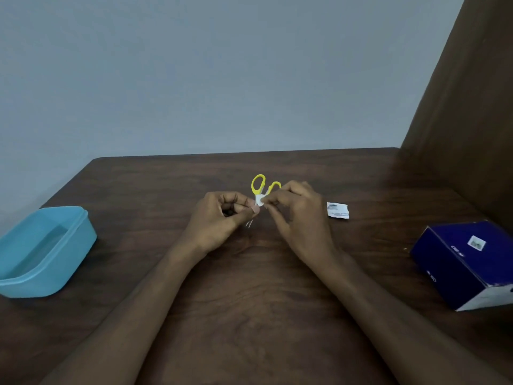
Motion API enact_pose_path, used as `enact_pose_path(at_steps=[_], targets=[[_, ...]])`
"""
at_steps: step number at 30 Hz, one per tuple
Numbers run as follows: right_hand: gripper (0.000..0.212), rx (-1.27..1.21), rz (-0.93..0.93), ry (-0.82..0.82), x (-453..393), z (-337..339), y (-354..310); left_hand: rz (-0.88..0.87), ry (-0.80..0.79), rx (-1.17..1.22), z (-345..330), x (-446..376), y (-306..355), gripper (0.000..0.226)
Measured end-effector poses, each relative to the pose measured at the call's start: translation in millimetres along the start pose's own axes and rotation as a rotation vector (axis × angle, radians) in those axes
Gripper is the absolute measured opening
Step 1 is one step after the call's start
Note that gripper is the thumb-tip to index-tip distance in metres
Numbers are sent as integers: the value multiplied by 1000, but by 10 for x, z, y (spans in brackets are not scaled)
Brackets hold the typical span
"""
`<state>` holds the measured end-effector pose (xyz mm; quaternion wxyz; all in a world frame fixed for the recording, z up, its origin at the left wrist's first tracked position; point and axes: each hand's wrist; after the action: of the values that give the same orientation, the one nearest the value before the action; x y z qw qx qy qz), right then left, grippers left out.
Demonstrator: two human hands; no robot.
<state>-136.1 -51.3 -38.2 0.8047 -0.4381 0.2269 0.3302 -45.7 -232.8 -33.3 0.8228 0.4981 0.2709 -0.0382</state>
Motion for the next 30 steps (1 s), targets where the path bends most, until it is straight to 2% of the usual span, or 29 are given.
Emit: enact_pose_path(at_steps=[6,10,17,21,27,30], targets=[[9,-2,28,-38,18,-10,-33,2,-17,35,-1,-3,4,3],[4,-12,-65,73,-34,80,-3,15,10,43,1,-18,-10,4],[1,151,5,51,-17,100,-58,3,53,32,1,-5,1,5],[4,106,-13,45,-6,112,-63,-2,75,-8,-10,8,14,6],[14,64,-68,314,-62,263,-19,5,52,27,-10,-5,-6,4],[10,125,-130,247,-33,223,23,-5,46,72,-14,-5,2,5]])
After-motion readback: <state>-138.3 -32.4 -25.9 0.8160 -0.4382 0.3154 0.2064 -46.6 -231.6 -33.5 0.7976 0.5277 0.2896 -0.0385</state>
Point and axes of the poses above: each hand's wrist, its own x-axis away from the middle knuckle, its own z-axis out of the back of the hand, y = z × x, and after that the axes turned 15 degrees about -z, right-handed
